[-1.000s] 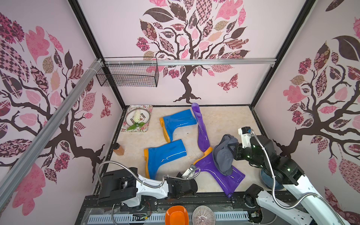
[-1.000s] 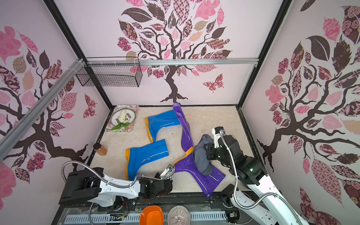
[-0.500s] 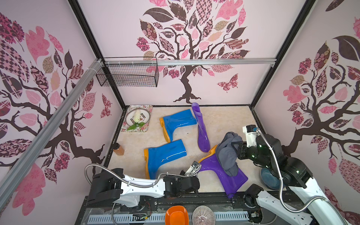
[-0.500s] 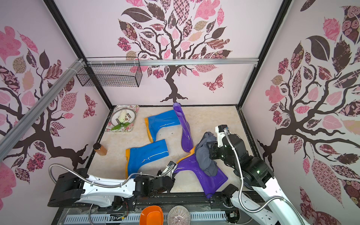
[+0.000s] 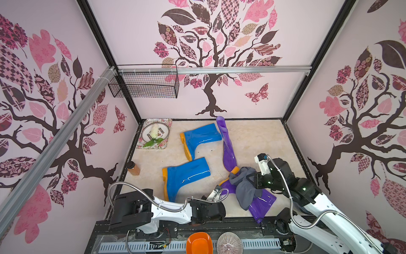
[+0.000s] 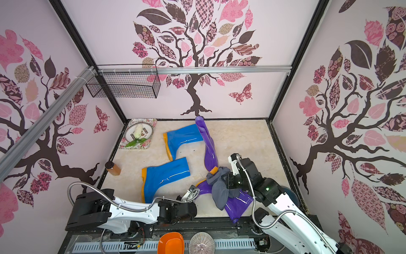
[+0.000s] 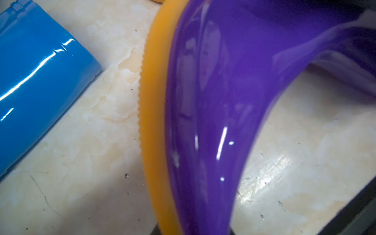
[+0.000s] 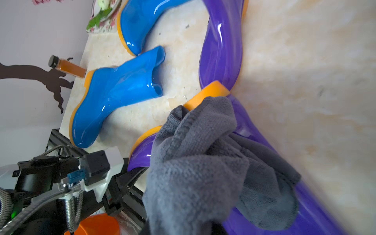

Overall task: Wipe the rubber boots with a cloth
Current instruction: Wipe the dirt off the rubber boot.

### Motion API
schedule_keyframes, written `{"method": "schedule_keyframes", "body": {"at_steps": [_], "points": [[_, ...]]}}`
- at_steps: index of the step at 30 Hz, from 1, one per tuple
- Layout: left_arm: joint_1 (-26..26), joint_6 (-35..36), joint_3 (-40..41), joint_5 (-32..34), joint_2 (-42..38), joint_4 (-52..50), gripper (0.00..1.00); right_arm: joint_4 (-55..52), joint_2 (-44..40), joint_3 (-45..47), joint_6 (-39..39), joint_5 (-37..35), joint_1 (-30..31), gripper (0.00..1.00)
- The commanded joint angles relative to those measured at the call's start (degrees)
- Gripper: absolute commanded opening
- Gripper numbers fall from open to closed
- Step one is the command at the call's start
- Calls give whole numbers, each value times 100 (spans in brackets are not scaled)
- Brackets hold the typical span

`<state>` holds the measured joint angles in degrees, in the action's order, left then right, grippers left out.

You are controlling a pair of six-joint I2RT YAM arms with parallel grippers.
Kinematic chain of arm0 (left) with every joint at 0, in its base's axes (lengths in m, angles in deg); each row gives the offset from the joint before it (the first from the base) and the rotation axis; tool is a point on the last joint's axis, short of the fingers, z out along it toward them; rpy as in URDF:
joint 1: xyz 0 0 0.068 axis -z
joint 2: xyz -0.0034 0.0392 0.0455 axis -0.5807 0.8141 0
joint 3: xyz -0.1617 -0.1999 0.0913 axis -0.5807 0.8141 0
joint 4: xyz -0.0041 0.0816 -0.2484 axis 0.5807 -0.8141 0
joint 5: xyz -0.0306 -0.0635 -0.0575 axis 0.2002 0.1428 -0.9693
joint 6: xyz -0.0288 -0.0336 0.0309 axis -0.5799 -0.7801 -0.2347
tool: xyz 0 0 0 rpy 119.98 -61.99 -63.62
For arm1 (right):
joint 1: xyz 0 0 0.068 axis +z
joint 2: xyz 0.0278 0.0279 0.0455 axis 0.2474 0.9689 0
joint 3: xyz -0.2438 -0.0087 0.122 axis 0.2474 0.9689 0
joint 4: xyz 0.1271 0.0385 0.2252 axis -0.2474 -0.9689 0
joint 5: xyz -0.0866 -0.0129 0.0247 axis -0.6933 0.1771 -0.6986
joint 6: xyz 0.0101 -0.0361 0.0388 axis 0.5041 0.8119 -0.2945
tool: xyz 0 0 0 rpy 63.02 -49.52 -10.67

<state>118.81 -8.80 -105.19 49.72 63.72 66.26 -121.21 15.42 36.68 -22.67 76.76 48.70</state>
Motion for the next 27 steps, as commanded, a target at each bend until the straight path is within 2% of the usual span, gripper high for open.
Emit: {"method": "schedule_keyframes", "body": {"at_steps": [1,3,4,7,11,13,15,17,21,23,27], "points": [[107,104,242,-79,-2,248,26,1137,317,496,-446,861,14,0],[104,97,368,2,-139,275,30,1863,607,778,-619,1380,100,0],[104,119,411,7,-211,292,32,2095,693,833,-667,1379,206,0],[100,182,489,-8,-423,243,32,2223,965,702,-523,856,644,0],[107,243,621,-135,-594,331,24,1817,929,548,-478,-757,459,0],[107,293,601,-161,-618,328,15,1893,994,596,-440,-963,334,0],[106,338,557,-238,-634,336,8,2019,1307,526,-355,-460,364,0],[107,413,495,-333,-677,322,0,2086,1520,429,-373,-12,670,0],[103,458,515,-391,-821,257,0,2598,1450,549,-698,152,1691,0],[106,446,585,-442,-853,302,0,3053,1498,707,-997,638,1826,0],[107,452,614,-449,-807,333,0,3826,2038,936,-1314,1063,1854,0]]}}
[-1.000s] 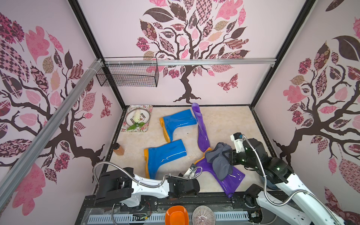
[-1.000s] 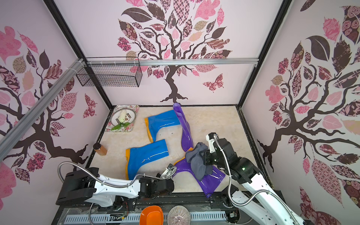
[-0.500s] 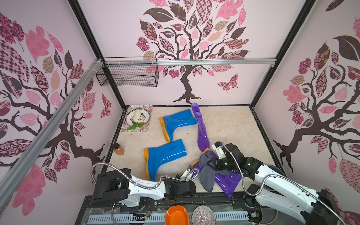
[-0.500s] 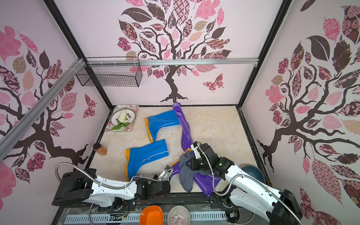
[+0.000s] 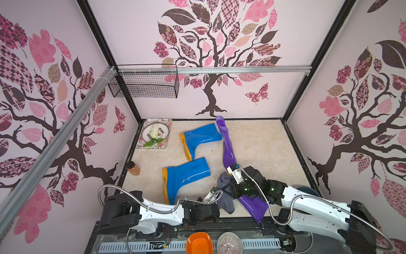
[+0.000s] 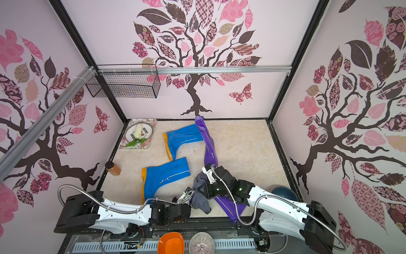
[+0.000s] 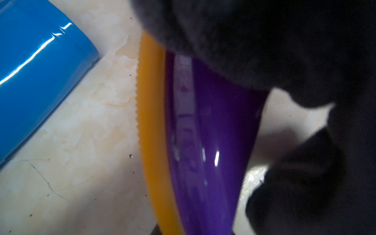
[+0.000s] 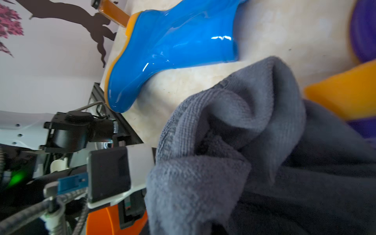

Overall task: Wipe the rubber boots with a cloth
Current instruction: Wipe the dirt off the rubber boot.

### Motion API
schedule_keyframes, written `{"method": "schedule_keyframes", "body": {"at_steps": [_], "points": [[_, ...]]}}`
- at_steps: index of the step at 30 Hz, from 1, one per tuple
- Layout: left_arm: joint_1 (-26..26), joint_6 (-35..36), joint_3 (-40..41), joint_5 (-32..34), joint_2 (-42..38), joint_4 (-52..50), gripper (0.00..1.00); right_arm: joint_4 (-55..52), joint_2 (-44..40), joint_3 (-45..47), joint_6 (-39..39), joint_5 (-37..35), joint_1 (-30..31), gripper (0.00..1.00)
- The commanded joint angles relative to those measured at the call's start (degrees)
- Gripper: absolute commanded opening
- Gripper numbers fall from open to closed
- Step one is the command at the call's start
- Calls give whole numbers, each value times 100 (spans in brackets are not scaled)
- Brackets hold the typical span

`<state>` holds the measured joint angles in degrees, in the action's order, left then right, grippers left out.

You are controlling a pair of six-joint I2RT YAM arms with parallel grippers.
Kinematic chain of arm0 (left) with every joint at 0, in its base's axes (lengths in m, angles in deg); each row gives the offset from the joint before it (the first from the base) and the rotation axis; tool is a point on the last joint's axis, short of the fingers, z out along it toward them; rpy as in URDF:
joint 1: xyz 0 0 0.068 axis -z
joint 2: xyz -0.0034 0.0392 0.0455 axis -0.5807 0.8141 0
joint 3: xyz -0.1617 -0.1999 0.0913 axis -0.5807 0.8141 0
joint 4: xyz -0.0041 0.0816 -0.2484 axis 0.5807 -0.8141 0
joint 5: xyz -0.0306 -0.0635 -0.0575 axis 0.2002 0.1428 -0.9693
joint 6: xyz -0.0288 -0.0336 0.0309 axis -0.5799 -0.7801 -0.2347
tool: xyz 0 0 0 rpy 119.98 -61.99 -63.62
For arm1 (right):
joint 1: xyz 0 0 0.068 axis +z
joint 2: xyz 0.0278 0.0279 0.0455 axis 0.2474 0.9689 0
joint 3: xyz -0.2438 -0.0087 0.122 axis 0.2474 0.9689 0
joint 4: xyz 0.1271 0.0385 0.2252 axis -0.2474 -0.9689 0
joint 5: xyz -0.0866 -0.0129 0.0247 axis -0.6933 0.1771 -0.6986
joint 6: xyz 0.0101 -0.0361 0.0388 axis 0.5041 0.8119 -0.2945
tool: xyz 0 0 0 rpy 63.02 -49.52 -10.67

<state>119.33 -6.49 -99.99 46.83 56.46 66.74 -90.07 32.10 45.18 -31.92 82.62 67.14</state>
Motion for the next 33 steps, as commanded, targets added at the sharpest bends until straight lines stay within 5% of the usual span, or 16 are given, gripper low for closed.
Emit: {"method": "schedule_keyframes", "body": {"at_steps": [1,5,11,14,19,23,26,28,31,33], "points": [[54,224,93,-161,-75,295,0,736,543,38,-369,476,10,0],[54,265,97,-192,-79,334,0,396,1094,-197,-294,-68,-181,0],[54,178,242,-174,-308,295,0,-488,569,366,-166,-1150,-2104,0],[53,171,269,-190,-393,252,0,-916,486,217,136,-1762,-2484,0],[54,189,302,-151,-469,251,0,-984,415,55,381,-791,-2146,0],[53,233,252,-137,-472,280,0,-449,255,134,-98,-545,-571,0],[53,304,203,-150,-470,260,0,-10,224,113,-500,-422,44,0],[54,364,159,-160,-484,245,0,211,251,110,-632,-257,119,0],[51,378,102,-226,-479,190,0,-38,194,194,-691,-1112,-24,0],[49,357,82,-313,-496,134,0,-308,137,336,-618,-1264,-683,0]]}}
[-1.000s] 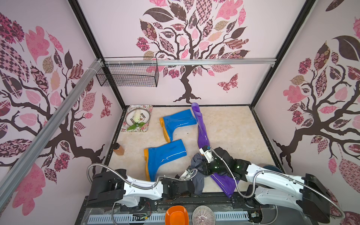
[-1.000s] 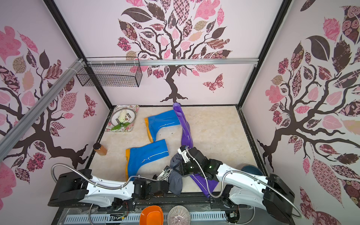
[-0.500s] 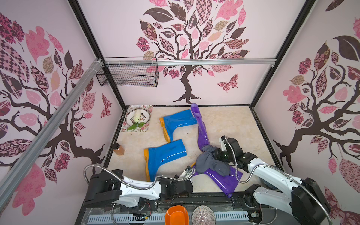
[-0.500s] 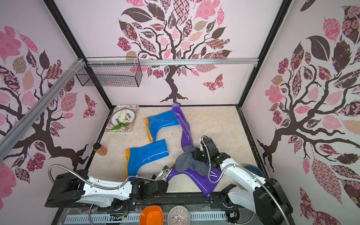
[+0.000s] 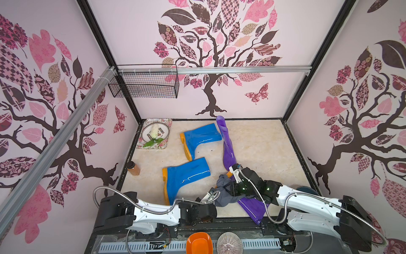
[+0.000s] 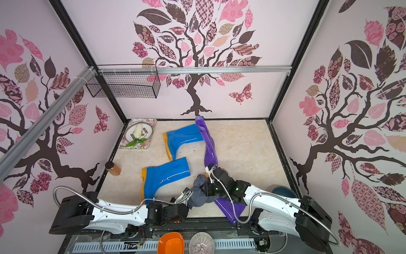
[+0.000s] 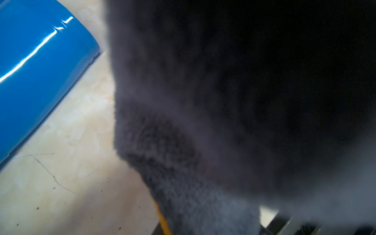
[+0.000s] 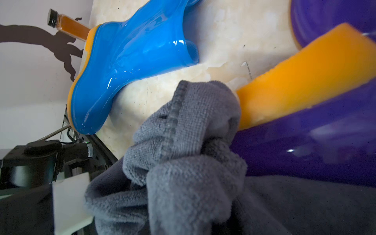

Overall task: Wipe the rubber boots with a cloth
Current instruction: Wipe the dirt off the rubber boot.

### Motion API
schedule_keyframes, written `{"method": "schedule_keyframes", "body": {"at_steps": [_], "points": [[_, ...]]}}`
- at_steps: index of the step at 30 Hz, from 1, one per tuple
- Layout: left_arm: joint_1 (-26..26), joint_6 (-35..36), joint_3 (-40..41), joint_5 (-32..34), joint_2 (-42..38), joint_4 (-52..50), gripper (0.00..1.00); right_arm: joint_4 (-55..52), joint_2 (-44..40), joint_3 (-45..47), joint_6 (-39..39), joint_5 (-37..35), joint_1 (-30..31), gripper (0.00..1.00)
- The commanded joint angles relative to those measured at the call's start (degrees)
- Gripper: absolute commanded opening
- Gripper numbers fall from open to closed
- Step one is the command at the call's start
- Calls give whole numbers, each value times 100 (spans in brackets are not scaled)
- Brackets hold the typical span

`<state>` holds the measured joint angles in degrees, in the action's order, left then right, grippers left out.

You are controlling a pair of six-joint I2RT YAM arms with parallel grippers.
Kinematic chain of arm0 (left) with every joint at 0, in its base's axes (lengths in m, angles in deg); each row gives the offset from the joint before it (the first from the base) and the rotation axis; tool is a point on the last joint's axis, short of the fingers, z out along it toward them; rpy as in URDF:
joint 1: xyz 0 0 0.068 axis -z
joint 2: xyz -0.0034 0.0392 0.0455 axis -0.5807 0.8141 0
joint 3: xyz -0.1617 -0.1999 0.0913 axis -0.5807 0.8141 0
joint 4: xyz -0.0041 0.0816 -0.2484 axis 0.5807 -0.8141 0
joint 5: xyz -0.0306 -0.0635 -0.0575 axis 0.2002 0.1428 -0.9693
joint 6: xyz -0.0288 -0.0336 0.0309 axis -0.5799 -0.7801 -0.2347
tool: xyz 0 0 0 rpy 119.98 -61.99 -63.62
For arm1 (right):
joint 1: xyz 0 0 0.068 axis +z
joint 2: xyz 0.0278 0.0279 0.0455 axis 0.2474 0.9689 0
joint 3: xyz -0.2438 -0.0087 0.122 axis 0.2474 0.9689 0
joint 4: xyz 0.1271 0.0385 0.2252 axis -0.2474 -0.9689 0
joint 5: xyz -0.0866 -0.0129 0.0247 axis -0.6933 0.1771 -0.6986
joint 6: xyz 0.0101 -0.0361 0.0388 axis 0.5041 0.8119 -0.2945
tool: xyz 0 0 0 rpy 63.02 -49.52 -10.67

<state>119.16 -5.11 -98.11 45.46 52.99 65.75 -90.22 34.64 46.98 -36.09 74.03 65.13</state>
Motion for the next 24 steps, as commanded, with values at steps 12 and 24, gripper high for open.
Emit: {"method": "schedule_keyframes", "body": {"at_steps": [12,24], "points": [[72,160,-224,-527,-299,-91,0,-1380,-790,-213,581,664,-2106,0],[71,130,-149,-354,-52,-2,0,360,320,147,-560,481,259,0]]}}
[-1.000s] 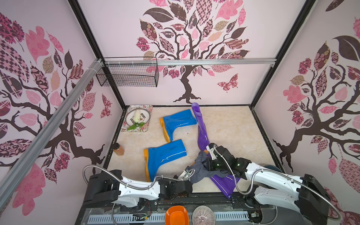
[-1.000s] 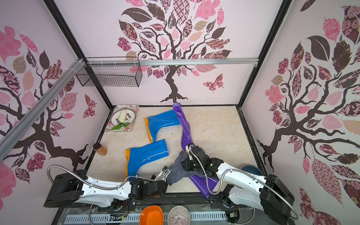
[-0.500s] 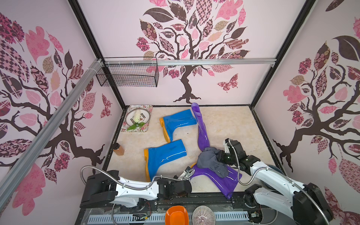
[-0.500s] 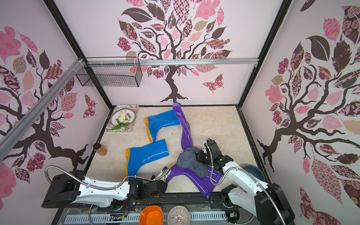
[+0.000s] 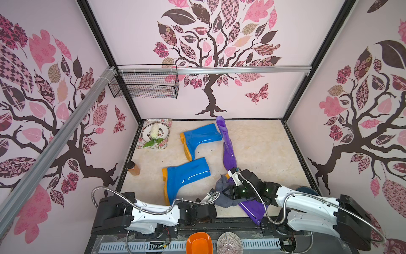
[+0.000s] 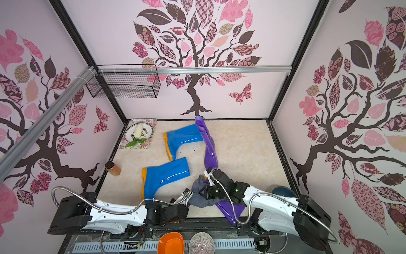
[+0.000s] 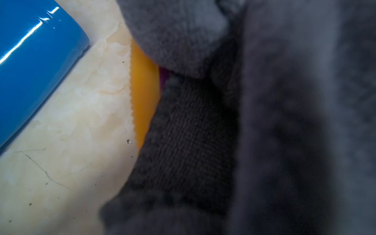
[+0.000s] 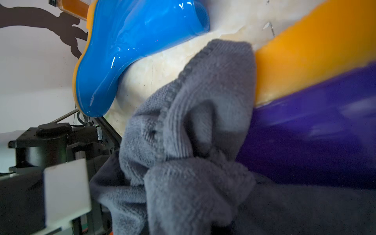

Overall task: Wipe the rubber boots with a cloth
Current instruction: Wipe the dirt off the rubber boot.

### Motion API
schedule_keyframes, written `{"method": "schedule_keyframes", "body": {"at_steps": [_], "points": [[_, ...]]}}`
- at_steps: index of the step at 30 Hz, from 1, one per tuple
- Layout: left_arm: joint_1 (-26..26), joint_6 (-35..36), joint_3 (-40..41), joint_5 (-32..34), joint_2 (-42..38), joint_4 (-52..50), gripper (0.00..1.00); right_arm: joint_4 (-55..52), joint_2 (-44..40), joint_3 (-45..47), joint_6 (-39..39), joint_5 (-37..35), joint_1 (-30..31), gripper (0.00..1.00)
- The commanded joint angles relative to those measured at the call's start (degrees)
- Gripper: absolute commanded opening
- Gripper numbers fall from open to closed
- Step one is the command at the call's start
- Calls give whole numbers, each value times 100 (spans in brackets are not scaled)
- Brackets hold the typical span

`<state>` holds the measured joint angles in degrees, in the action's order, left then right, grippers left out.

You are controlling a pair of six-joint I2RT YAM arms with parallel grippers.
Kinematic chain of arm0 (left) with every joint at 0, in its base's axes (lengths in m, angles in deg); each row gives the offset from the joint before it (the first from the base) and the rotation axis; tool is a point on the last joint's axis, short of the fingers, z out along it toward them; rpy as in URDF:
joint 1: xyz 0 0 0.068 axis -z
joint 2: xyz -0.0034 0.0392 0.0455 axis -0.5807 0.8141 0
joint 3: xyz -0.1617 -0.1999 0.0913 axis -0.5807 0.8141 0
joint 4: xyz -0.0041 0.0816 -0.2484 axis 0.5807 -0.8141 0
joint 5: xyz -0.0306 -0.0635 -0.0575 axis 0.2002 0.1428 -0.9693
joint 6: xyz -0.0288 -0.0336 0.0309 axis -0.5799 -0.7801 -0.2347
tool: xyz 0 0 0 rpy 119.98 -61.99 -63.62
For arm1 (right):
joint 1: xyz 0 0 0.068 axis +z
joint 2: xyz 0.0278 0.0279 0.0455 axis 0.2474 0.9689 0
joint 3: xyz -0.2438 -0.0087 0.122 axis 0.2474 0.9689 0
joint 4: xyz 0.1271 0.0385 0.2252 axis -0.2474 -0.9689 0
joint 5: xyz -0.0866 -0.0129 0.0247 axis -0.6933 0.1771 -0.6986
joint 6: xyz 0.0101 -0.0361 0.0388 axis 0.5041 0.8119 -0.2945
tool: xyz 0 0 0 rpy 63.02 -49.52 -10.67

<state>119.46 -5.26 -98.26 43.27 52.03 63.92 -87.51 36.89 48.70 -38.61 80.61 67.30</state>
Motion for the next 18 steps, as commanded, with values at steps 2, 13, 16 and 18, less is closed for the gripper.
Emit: {"method": "schedule_keyframes", "body": {"at_steps": [2,13,16,18], "points": [[38,126,-100,-153,26,220,0,-183,-191,69,-205,-734,-323,0],[41,331,-17,-401,-48,435,0,-824,162,13,920,-121,-1757,0],[39,368,31,-445,-130,497,0,-532,-173,-21,583,-346,-603,0],[40,410,58,-549,-165,563,0,-175,-281,-3,239,-226,-19,0]]}}
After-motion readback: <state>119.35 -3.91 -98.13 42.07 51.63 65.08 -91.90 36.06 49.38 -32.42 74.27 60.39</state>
